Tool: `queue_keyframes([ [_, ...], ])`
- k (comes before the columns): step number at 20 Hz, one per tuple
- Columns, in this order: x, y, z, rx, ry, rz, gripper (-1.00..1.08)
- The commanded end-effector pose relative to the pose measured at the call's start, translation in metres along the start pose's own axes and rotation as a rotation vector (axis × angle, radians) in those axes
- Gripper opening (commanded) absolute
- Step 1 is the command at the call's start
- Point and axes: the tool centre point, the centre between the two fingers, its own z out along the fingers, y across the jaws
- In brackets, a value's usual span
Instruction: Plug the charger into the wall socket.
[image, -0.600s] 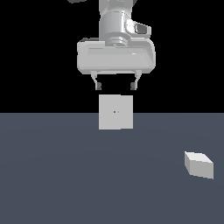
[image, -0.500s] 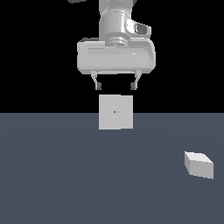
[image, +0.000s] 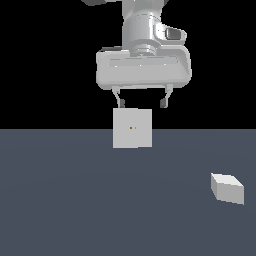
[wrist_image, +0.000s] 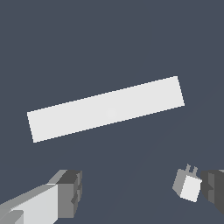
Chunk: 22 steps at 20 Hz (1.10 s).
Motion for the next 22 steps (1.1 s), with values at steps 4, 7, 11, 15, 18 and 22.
queue_keyframes([
  [4, -0.018, 0.031, 0.021, -0.003, 0.012, 0.078, 1.00],
  [7, -0.033, 0.053, 0.036, -0.005, 0.021, 0.135, 1.00],
  [11, -0.054, 0.081, 0.057, -0.007, 0.032, 0.209, 1.00],
  [15, -0.070, 0.100, 0.073, -0.009, 0.041, 0.265, 1.00],
  [18, -0.080, 0.111, 0.082, -0.009, 0.046, 0.295, 1.00],
  [22, -0.087, 0.119, 0.090, -0.010, 0.050, 0.320, 1.00],
])
